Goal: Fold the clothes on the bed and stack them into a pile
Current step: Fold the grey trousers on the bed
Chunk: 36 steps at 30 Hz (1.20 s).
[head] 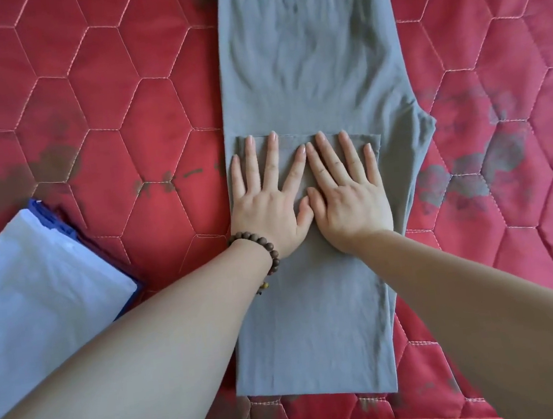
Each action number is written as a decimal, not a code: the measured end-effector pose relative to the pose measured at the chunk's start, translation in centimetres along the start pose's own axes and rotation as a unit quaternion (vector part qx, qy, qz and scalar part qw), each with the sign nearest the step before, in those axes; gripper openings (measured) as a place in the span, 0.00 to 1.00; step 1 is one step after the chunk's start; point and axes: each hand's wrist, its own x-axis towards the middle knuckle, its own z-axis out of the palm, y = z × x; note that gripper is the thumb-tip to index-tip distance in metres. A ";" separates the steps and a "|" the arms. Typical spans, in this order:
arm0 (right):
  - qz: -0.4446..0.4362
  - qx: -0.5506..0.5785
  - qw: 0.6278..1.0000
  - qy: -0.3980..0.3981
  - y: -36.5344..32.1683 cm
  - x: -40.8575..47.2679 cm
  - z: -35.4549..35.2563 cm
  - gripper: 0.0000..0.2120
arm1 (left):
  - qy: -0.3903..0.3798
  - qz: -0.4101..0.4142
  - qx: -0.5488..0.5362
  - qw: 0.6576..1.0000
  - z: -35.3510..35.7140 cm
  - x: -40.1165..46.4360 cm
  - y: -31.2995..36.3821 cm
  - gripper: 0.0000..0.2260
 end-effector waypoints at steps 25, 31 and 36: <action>0.112 0.034 0.993 -0.030 -7.1 -15.0 2.8 0.26 | -0.038 0.011 -0.021 0.999 2.2 -15.9 1.4 0.29; 0.109 0.033 0.993 -0.031 -9.5 -19.7 4.1 0.26 | -0.058 -0.010 -0.037 0.998 2.7 -21.4 2.9 0.27; 0.072 0.023 0.997 -0.033 -8.9 -20.0 3.8 0.28 | -0.049 0.017 -0.038 0.998 3.2 -21.8 2.2 0.29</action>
